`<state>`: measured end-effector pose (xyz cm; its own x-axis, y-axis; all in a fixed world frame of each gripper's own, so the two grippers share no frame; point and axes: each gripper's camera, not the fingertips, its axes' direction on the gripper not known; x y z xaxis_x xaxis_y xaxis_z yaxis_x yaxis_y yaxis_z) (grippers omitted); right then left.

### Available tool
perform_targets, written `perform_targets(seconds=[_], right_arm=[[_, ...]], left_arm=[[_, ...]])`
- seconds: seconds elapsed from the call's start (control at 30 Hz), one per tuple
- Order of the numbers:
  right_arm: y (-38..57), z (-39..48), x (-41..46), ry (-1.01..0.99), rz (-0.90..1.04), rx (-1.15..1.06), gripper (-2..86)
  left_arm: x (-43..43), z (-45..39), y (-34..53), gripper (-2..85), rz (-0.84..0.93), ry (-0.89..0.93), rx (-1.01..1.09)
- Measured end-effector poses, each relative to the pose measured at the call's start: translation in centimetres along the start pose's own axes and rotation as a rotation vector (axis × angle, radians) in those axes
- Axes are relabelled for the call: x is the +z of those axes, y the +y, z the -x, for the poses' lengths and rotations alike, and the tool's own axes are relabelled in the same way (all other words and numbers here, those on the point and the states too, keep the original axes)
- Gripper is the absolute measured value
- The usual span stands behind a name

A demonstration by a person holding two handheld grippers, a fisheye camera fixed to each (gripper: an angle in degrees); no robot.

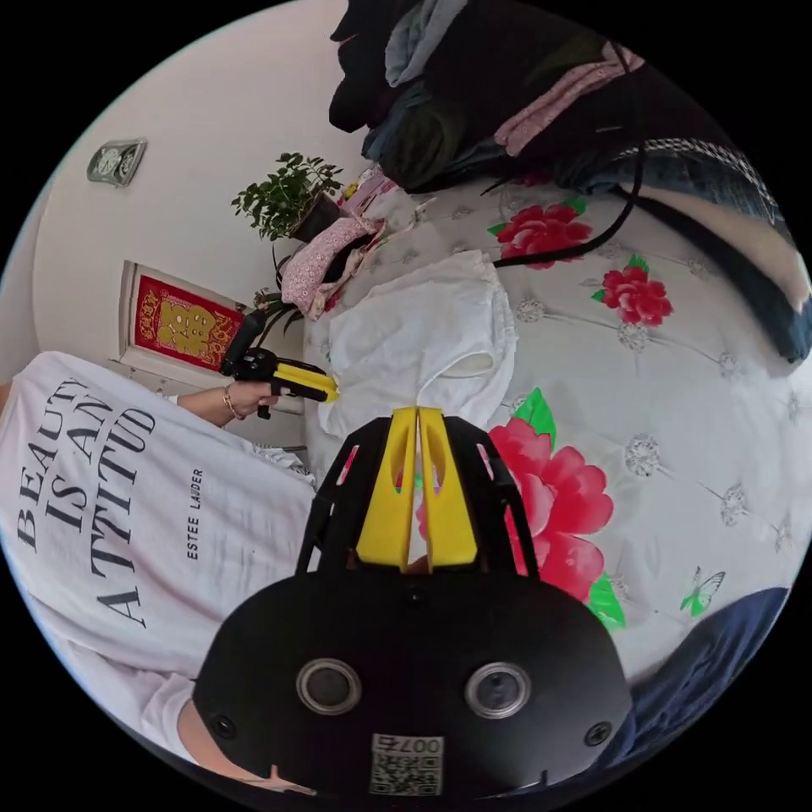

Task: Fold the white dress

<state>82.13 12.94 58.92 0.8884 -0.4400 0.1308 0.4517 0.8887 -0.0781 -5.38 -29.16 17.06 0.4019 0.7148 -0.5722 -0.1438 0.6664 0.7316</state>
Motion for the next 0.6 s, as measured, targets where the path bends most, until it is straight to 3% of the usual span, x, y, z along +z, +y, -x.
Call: perform_targets(seconds=[0.1, 0.2, 0.33, 0.5, 0.6], right_arm=[[1.4, 0.2, -3.2, 0.089, -0.053, 0.011, -0.1], [2.7, -0.1, -4.2, 0.014, -0.125, 0.04, 0.4], [3.9, 0.4, 1.0, -0.121, -0.104, 0.048, 0.8], [4.1, 3.7, 4.0, -0.103, -0.116, -0.003, 0.1], [4.1, 4.7, 4.1, -0.13, -0.115, -0.04, 0.2]], left_arm=[[0.3, 0.2, -0.3, 5.0, 0.003, -0.014, 0.011], [0.6, 0.8, -0.2, 5.0, -0.004, 0.002, 0.0], [0.6, 1.4, 0.1, 6.0, -0.021, 0.016, -0.015], [-4.7, -1.8, 3.7, 8.8, -0.177, -0.021, 0.113], [-5.1, -4.2, 3.3, 9.0, -0.182, -0.063, 0.213]])
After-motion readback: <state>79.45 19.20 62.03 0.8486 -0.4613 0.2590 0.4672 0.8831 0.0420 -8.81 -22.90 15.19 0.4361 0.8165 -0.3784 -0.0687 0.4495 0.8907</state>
